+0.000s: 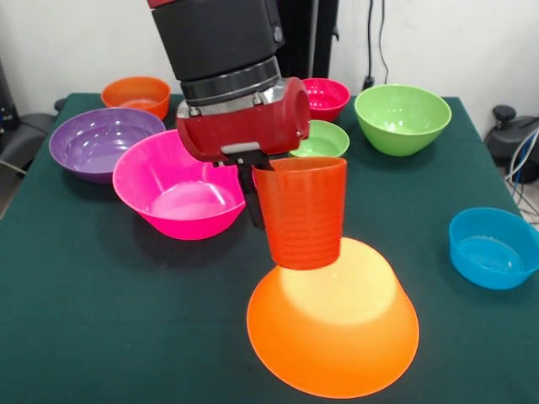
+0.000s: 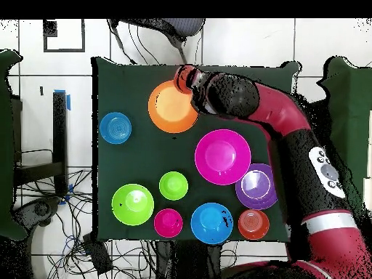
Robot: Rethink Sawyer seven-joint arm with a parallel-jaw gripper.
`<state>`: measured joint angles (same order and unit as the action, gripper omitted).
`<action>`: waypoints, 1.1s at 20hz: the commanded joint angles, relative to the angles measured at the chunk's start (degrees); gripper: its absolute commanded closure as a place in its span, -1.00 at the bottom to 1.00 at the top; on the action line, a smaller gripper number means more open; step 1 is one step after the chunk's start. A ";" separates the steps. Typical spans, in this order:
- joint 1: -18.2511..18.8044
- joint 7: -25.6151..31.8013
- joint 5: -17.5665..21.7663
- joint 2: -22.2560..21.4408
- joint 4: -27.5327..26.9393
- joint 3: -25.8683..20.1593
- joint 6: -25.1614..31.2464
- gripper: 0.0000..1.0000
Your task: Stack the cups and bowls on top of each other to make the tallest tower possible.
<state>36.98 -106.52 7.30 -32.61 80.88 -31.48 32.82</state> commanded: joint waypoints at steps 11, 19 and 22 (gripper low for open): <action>-7.97 -0.85 -0.50 9.79 -15.22 2.64 14.47 1.00; -8.86 -0.02 -0.26 11.28 -18.72 3.00 23.19 1.00; -7.94 2.14 0.54 9.67 -15.44 2.93 26.96 1.00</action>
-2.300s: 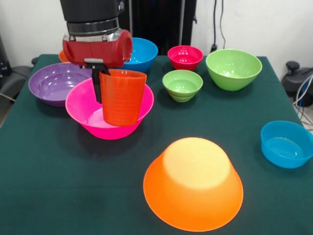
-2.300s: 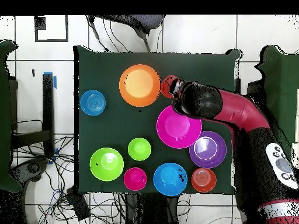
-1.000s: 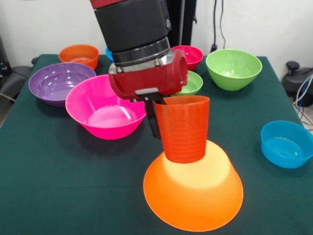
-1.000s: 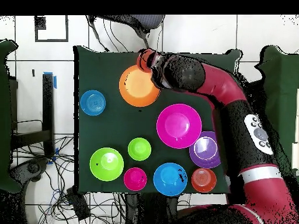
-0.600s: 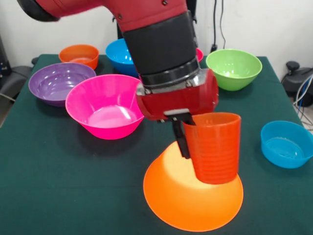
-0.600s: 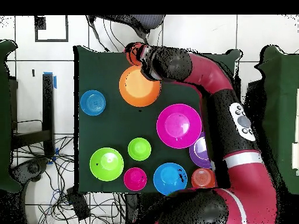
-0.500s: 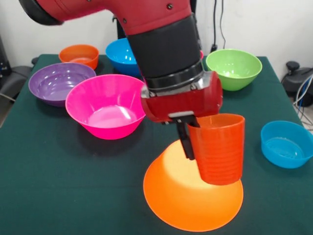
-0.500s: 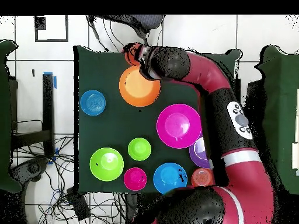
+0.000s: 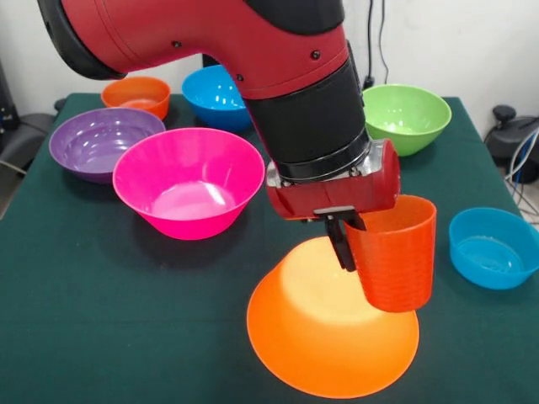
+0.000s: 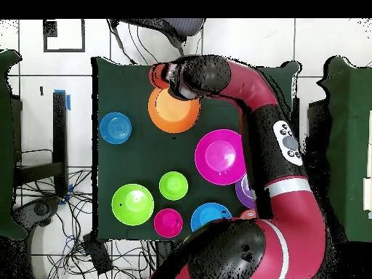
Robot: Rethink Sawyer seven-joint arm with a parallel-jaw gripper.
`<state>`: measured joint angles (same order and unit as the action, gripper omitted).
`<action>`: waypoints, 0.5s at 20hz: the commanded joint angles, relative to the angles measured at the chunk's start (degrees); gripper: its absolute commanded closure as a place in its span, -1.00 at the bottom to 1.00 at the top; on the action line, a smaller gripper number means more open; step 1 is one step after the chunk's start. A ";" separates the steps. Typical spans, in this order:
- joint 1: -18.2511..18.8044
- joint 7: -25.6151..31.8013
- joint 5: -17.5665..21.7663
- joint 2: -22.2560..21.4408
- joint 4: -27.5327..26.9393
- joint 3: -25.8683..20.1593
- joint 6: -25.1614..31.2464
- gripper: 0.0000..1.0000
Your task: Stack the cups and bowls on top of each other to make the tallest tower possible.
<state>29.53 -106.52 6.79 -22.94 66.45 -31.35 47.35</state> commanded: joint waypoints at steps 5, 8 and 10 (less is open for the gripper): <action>-0.39 1.61 2.70 -1.11 0.28 3.71 11.80 1.00; -0.81 0.92 3.35 -1.18 -0.47 4.50 12.51 1.00; -1.35 0.42 3.82 -1.09 -1.14 5.18 12.90 1.00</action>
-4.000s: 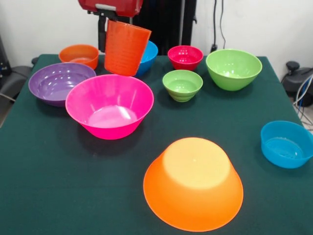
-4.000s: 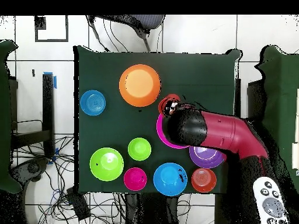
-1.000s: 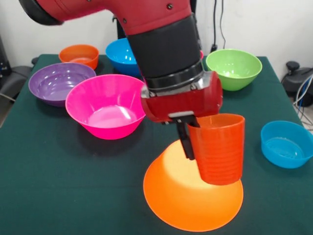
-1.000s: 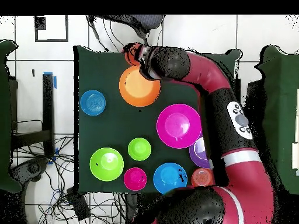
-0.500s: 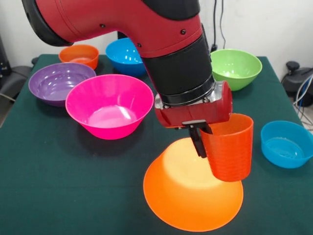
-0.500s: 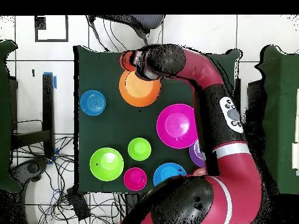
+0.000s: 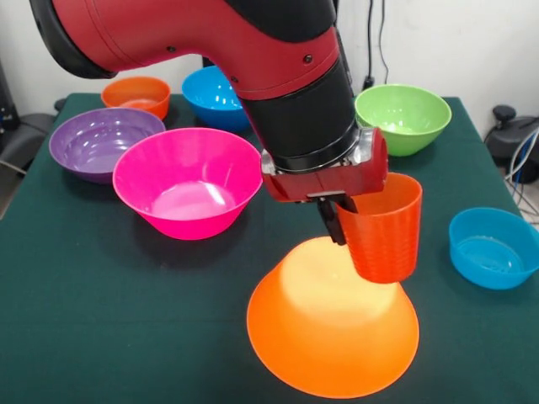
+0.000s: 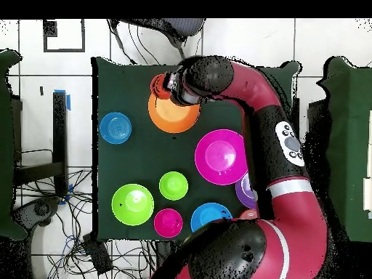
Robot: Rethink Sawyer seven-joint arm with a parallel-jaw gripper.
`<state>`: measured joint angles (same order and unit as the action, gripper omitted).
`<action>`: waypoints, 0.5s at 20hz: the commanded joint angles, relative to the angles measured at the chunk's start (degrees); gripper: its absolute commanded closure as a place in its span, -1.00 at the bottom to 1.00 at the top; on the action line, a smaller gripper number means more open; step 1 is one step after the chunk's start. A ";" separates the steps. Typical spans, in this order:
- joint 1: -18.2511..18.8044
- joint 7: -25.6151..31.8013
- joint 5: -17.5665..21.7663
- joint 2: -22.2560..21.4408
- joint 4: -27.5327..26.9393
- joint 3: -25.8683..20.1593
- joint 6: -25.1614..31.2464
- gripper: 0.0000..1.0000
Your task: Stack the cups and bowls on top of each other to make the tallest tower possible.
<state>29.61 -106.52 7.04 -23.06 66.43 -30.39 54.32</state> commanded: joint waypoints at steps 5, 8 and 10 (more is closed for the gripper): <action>-2.67 -0.75 4.21 -0.81 -2.36 6.10 5.90 1.00; -4.03 -1.91 5.17 -0.28 -4.81 7.93 5.95 1.00; -4.65 -2.35 5.31 0.05 -5.89 8.82 6.64 1.00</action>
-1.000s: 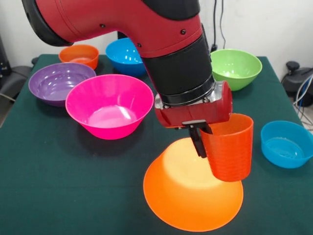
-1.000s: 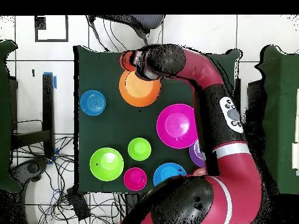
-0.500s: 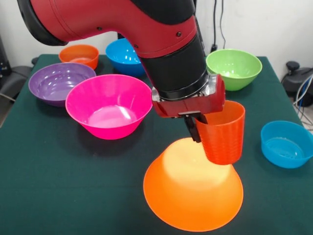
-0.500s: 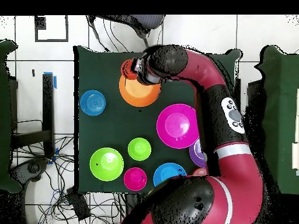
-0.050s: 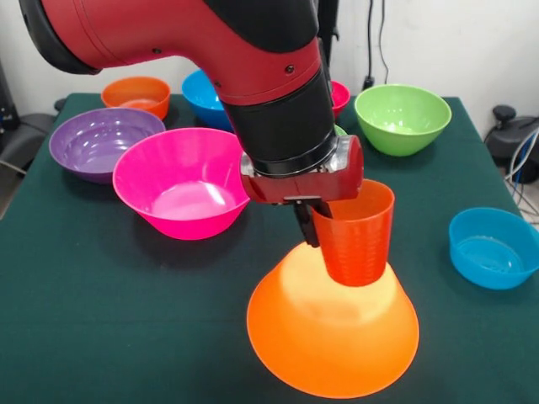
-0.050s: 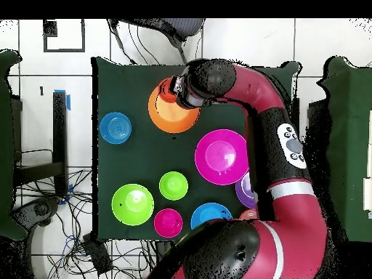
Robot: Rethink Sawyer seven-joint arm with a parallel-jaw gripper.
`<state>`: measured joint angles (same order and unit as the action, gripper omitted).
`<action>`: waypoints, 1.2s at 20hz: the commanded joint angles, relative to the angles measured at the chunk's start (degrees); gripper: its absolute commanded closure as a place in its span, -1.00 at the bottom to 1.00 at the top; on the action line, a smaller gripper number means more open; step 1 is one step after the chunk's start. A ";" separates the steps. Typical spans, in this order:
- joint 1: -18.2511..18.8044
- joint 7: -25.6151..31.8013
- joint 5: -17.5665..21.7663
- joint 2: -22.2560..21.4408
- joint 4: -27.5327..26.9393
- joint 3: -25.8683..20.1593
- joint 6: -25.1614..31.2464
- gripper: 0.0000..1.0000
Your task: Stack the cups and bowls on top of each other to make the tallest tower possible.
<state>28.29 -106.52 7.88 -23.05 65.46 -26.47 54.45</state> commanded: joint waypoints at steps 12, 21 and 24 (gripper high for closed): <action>-6.00 -3.98 3.53 3.55 -11.78 8.03 13.09 1.00; -7.91 -6.32 2.41 5.22 -14.43 9.55 14.46 1.00; -8.59 -7.43 1.87 5.46 -14.44 10.42 14.04 1.00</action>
<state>22.17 -106.52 9.15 -19.02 53.43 -17.69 63.17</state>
